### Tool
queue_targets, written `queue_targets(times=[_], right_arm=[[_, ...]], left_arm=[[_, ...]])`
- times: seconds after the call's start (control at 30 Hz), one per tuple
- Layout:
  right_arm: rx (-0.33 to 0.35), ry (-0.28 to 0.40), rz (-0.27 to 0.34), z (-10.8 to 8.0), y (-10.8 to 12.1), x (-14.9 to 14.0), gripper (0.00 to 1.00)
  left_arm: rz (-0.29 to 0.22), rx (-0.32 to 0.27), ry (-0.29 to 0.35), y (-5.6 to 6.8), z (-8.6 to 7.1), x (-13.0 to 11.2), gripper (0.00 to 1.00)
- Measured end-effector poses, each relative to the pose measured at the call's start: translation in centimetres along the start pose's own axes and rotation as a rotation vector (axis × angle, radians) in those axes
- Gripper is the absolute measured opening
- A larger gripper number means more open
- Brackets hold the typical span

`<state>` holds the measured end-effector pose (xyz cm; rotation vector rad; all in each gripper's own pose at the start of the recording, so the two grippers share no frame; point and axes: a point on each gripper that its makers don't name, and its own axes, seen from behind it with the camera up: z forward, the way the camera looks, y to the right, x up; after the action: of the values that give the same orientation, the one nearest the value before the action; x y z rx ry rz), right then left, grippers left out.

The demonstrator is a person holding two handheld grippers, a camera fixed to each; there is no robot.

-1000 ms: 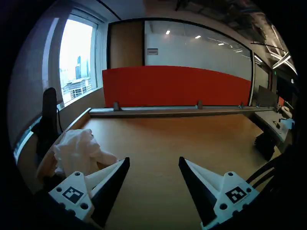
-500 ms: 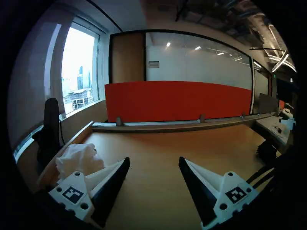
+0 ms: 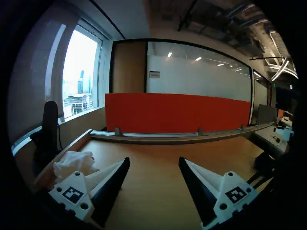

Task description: Fold towel

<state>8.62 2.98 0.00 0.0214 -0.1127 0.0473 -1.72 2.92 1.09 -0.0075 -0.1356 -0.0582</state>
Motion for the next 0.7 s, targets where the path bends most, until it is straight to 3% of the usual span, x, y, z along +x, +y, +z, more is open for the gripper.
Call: queue_targets(times=[0.47,0.7], right_arm=[[0.051,0.016,-0.001,0.2,-4.1,0.4,1.00],[0.051,0.036,0.025,0.0,-4.4,1.3,1.00]], left_arm=[[0.012,0.011,0.058,-0.2,-0.5,1.0,0.95],[0.024,0.002,0.076,0.2,-0.7,1.3,0.95]])
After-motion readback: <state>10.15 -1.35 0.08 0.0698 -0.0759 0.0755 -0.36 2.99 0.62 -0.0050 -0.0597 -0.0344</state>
